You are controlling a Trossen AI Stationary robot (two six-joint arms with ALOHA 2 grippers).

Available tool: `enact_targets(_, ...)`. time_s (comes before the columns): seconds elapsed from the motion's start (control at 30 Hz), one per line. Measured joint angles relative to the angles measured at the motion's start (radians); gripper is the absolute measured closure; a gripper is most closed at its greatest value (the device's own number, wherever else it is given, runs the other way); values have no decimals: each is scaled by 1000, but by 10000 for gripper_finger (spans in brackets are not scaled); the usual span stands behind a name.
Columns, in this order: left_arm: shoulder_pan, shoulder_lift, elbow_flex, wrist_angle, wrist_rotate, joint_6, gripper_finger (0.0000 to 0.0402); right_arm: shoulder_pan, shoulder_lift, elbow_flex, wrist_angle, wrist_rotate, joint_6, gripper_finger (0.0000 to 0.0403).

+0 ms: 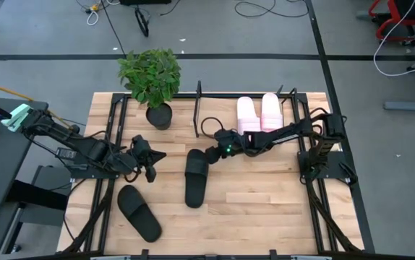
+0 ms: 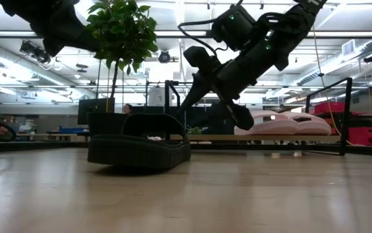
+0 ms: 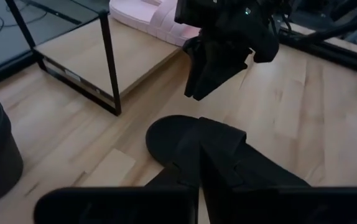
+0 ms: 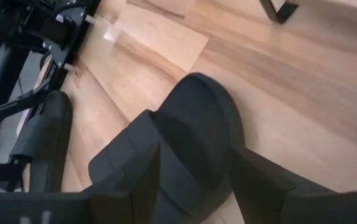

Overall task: Pick and place slides into the shelf
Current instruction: Put the right black slide on the shelf

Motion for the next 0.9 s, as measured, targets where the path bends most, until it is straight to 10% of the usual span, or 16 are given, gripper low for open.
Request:
enact_targets(0.3, 0, 0, 0, -1, 0, 25, 380, 71, 0, 76, 4, -1, -133, 213)
enact_targets(0.9, 0, 0, 0, -10, 2, 59, 385, 210, 199, 610, -667, 125, -654, 220)
